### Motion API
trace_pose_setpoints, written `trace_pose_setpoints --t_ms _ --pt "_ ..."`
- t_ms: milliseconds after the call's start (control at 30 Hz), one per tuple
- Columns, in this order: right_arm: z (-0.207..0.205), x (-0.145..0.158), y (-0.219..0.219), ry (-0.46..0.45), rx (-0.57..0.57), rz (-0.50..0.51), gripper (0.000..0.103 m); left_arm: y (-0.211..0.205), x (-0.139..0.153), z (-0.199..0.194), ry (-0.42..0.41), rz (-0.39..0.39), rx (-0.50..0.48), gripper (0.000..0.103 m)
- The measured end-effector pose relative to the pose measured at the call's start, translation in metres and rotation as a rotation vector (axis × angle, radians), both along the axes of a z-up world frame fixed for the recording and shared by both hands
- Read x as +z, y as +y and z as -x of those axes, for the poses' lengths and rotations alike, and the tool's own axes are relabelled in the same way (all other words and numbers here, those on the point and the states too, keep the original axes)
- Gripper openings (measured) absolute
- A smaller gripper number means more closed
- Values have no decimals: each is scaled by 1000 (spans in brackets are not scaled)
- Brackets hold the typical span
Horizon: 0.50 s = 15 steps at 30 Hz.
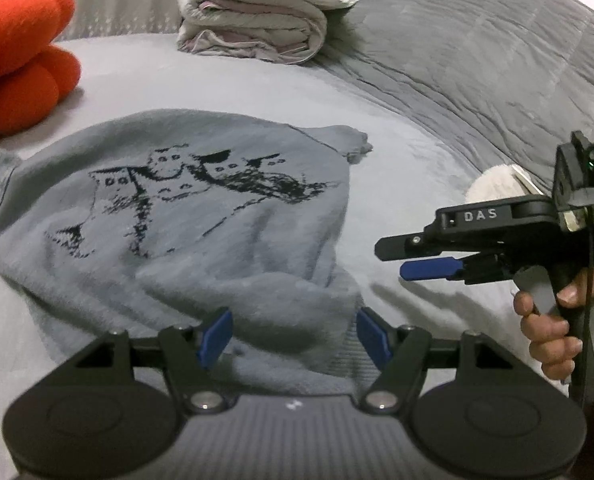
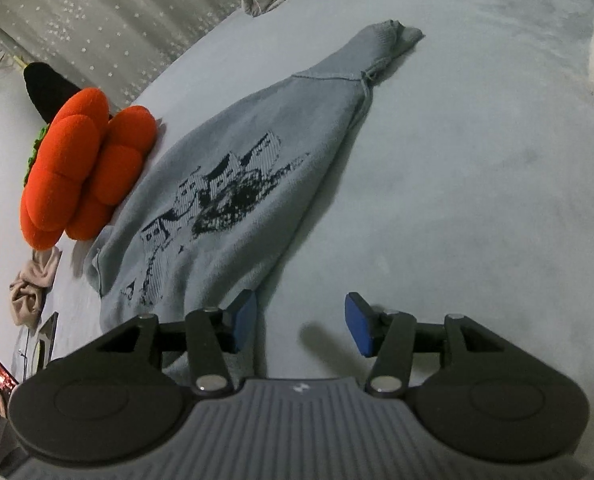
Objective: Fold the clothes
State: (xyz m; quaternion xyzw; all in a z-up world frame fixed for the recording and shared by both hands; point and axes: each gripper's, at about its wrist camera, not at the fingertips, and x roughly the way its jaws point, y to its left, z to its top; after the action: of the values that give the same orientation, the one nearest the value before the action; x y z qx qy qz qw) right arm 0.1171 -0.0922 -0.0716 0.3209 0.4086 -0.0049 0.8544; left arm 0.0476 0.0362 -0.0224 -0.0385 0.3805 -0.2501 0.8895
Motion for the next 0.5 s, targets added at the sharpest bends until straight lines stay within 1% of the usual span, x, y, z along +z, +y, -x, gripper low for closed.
trace_pose_setpoints --t_ms 233,300,433,500 --pt "4 -4 -4 14 -6 -27 54 -14 -4 8 -32 -38 -63 70" --pt "5 -3 -3 14 1 -34 54 -21 -8 10 -29 -51 -107 69" --pt "5 -3 0 15 26 -45 54 -38 -13 19 -33 -49 -212 69" --pt "4 -4 3 18 37 -53 54 -46 -14 23 -51 -64 -233 69"
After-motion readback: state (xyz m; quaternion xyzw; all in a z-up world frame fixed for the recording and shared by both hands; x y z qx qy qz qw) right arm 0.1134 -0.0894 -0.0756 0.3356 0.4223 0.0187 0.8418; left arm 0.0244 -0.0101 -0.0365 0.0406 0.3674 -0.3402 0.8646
